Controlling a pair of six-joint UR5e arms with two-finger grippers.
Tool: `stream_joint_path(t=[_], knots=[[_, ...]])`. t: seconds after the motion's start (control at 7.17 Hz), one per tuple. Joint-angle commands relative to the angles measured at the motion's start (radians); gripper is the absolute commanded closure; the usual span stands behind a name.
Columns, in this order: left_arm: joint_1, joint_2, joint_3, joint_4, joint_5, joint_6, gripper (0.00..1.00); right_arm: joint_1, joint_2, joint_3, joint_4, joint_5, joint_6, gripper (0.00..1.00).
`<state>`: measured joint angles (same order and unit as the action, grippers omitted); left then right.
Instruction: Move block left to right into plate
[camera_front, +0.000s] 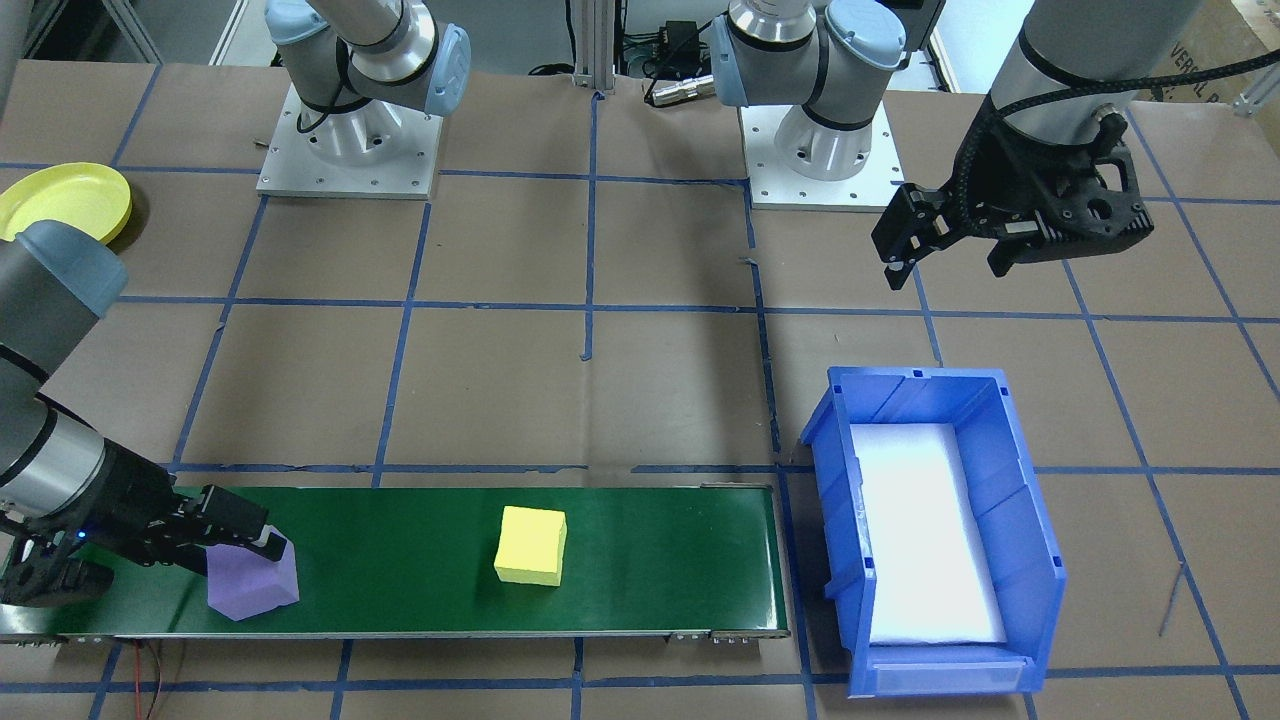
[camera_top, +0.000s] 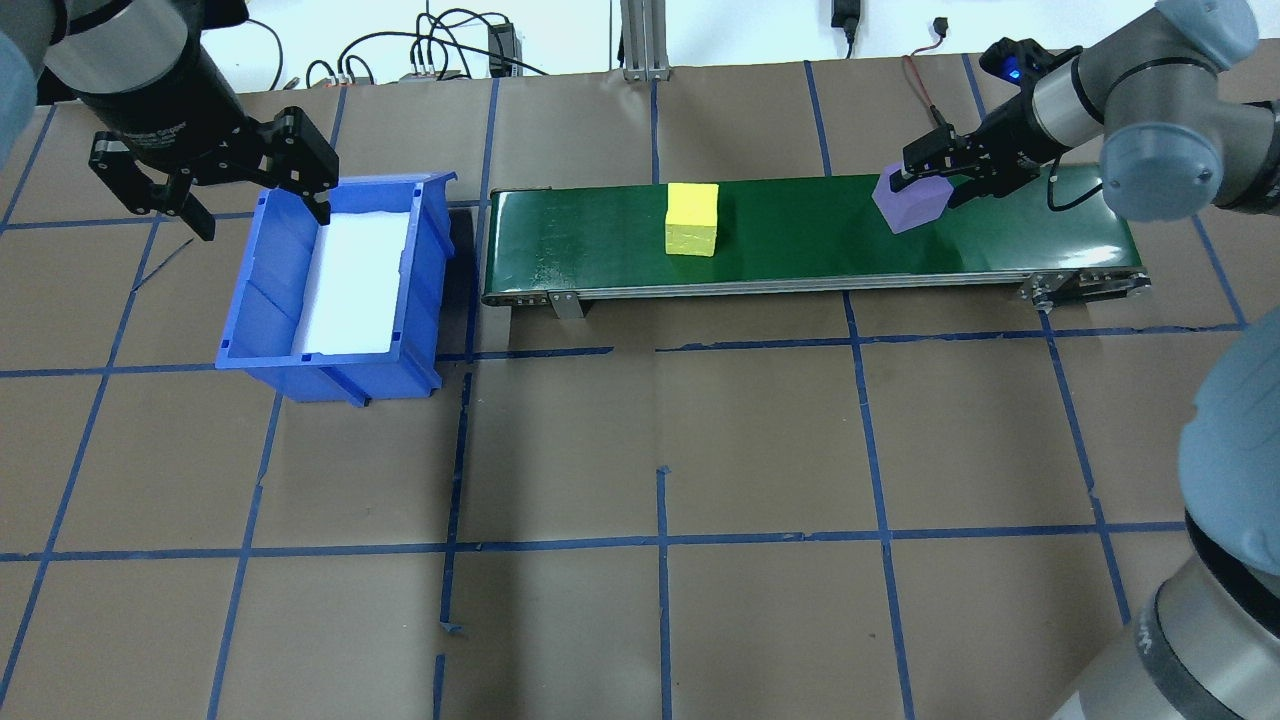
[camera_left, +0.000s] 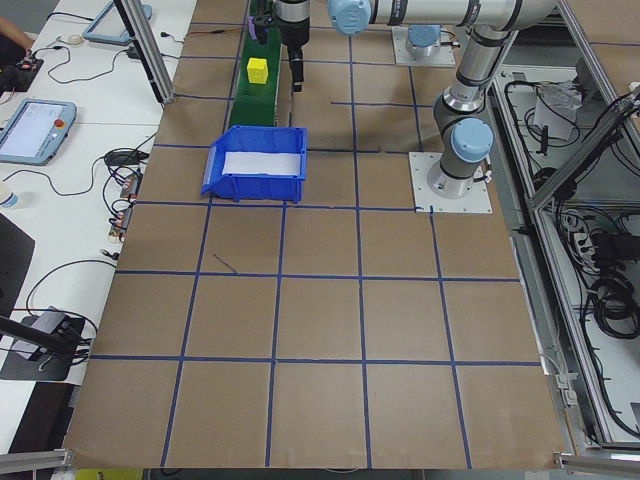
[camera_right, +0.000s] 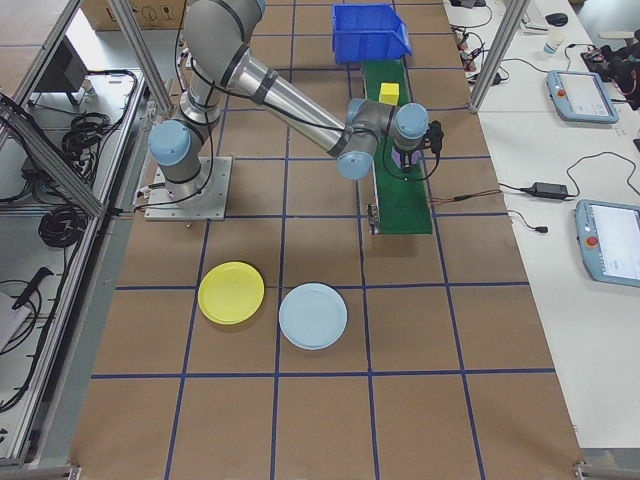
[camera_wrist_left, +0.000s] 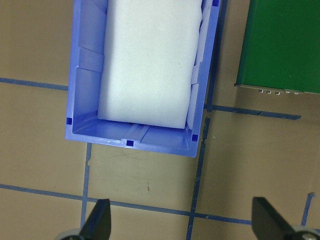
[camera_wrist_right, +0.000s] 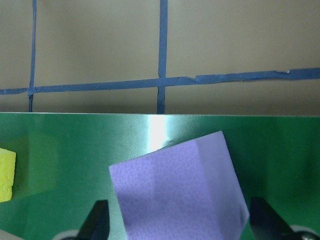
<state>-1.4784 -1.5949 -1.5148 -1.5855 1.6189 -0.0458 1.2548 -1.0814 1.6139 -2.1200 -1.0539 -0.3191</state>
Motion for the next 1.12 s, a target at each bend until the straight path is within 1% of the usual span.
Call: stream_joint_path(t=[0.0,0.14,0.28,0.42,0.56,0.7,0.84,0.98], knots=[[0.000,-0.005,-0.001,0.021,-0.002,0.003,0.00,0.000,0.000,0.009,-0.005,0.000,0.000,0.00],[0.000,-0.007,-0.001,0.028,-0.028,0.003,0.00,0.000,0.000,0.012,-0.032,-0.023,-0.006,0.00],[0.000,-0.011,-0.001,0.048,-0.033,0.003,0.00,0.000,-0.002,0.009,-0.122,-0.097,-0.011,0.18],[0.000,-0.019,-0.001,0.056,-0.033,0.001,0.00,0.000,-0.005,-0.002,-0.135,-0.166,-0.014,0.74],[-0.002,-0.019,-0.010,0.059,-0.031,0.003,0.00,-0.002,-0.011,-0.014,-0.133,-0.226,-0.014,0.91],[-0.002,-0.019,-0.010,0.061,-0.031,0.003,0.00,-0.033,-0.015,-0.049,-0.130,-0.276,-0.023,0.91],[-0.002,-0.020,-0.012,0.061,-0.031,0.003,0.00,-0.110,-0.038,-0.063,-0.120,-0.302,-0.037,0.91],[-0.002,-0.023,-0.012,0.068,-0.030,0.003,0.00,-0.221,-0.047,-0.054,-0.092,-0.354,-0.199,0.91]])
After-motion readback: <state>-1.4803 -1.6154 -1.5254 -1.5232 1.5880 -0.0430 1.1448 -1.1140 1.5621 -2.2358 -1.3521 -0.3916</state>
